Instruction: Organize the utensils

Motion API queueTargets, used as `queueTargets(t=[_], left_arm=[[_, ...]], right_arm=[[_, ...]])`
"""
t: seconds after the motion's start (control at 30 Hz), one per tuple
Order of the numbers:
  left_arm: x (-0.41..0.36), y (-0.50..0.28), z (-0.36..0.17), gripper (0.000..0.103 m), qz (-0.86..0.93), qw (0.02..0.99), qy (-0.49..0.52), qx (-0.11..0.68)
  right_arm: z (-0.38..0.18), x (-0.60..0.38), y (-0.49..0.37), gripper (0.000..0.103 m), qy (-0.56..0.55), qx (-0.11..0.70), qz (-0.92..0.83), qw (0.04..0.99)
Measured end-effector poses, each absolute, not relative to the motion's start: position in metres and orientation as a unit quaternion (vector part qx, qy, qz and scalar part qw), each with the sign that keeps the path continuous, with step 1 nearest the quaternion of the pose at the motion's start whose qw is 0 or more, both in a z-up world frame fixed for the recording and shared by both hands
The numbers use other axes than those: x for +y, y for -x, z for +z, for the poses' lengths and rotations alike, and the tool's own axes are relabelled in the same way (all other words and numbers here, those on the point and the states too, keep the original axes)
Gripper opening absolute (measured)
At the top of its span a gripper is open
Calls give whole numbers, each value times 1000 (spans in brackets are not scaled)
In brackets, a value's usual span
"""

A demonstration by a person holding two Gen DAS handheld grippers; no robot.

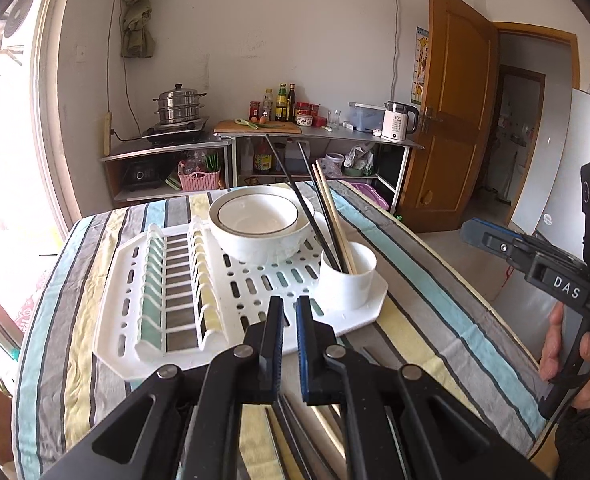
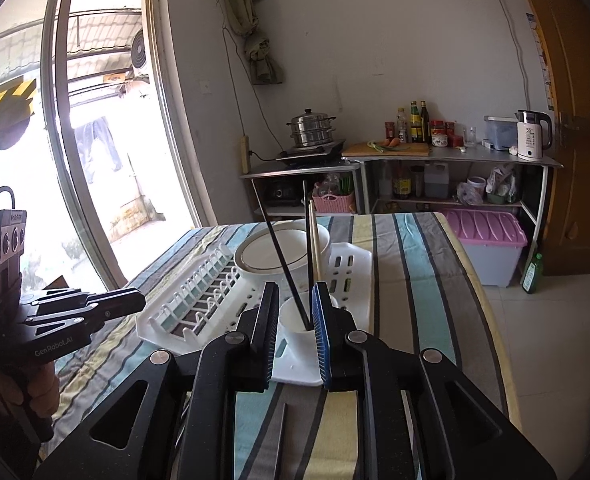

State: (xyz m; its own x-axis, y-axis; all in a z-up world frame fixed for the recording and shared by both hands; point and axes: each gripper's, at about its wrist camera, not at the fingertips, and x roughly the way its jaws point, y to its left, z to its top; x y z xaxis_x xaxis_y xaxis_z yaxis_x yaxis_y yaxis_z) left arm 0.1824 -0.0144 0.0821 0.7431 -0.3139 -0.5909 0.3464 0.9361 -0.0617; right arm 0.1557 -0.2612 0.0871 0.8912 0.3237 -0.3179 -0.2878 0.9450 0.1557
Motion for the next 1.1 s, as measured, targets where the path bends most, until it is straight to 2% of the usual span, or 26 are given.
queueTargets(t=[0.23, 0.5, 1.1], left_arm=[[-2, -127, 53, 5, -177, 926, -14, 333], [5, -101, 23, 5, -175, 914, 3, 365], [-13, -147, -23, 6, -156, 884, 2, 440]], right_arm=[[63, -249, -111, 18, -41, 187, 168, 967], [25, -246, -93, 18, -36, 229, 173, 957], [-1, -221, -112, 18, -21, 277, 197, 940]])
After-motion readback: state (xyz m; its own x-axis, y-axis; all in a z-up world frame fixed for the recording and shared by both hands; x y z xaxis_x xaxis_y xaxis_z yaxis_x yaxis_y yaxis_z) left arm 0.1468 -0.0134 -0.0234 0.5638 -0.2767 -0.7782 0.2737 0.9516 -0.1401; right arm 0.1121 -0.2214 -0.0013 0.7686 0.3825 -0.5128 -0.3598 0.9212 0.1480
